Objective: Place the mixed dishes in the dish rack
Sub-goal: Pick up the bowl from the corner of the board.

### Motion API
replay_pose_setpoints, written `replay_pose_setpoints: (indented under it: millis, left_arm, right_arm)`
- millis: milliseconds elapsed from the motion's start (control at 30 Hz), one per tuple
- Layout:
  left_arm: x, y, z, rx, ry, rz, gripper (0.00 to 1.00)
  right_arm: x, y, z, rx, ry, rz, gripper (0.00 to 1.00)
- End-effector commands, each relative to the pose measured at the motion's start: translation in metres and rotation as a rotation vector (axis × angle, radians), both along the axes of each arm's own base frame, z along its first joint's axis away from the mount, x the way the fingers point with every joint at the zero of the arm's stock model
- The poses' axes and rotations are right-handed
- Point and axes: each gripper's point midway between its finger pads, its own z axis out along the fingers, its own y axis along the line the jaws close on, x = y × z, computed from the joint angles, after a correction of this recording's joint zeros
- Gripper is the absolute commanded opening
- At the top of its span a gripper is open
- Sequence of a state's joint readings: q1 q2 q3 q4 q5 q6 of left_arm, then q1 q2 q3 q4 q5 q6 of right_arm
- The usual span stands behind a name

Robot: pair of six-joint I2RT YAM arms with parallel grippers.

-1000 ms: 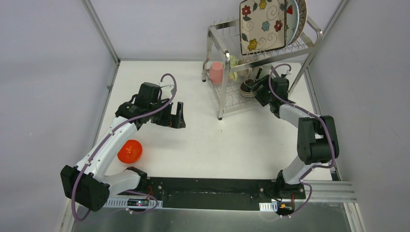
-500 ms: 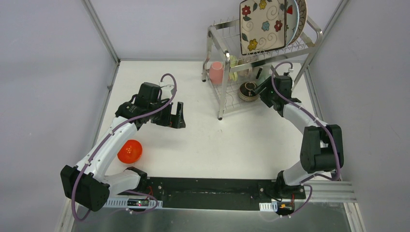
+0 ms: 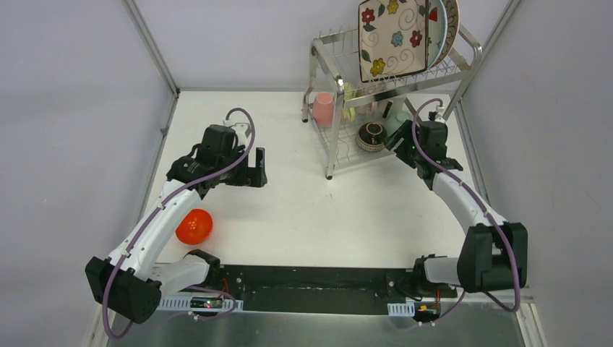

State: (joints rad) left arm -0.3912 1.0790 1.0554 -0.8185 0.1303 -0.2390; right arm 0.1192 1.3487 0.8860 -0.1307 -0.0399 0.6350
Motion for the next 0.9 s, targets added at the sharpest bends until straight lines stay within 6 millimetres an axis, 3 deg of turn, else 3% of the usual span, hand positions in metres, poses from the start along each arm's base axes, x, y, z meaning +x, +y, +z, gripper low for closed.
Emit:
replay_pose_setpoints:
  millis: [0, 167, 267, 300, 367, 433, 600, 867]
  left_arm:
    - [0.005, 0.023, -0.005, 0.027, 0.002, 0.182, 0.99]
    - [-0.002, 0.056, -0.025, 0.041, 0.061, 0.455, 0.99]
    - [-0.010, 0.081, -0.034, 0.063, 0.095, 0.642, 0.93]
    - [-0.013, 0.088, -0.036, 0.073, 0.108, 0.702, 0.90]
    - [-0.020, 0.101, -0.041, 0.108, 0.137, 0.793, 0.86]
    - [-0.027, 0.111, -0.048, 0.138, 0.173, 0.860, 0.85]
    - [-0.049, 0.129, -0.067, 0.193, 0.273, 1.004, 0.80]
    - [-0.062, 0.145, -0.094, 0.266, 0.356, 1.107, 0.78]
  right_arm:
    - [-0.026, -0.010, 0.018, -0.070, -0.050, 0.028, 0.75]
    - [-0.057, -0.009, 0.031, -0.070, -0.086, 0.066, 0.78]
    - [-0.075, -0.007, 0.034, -0.065, -0.092, 0.093, 0.81]
    - [-0.081, -0.006, 0.034, -0.064, -0.092, 0.099, 0.83]
    - [-0.090, -0.006, 0.037, -0.057, -0.103, 0.109, 0.98]
    - [-0.099, -0.002, 0.040, -0.045, -0.119, 0.130, 1.00]
    - [-0.113, 0.003, 0.046, -0.021, -0.142, 0.161, 1.00]
    - [-0.123, -0.013, 0.042, 0.003, -0.099, 0.022, 1.00]
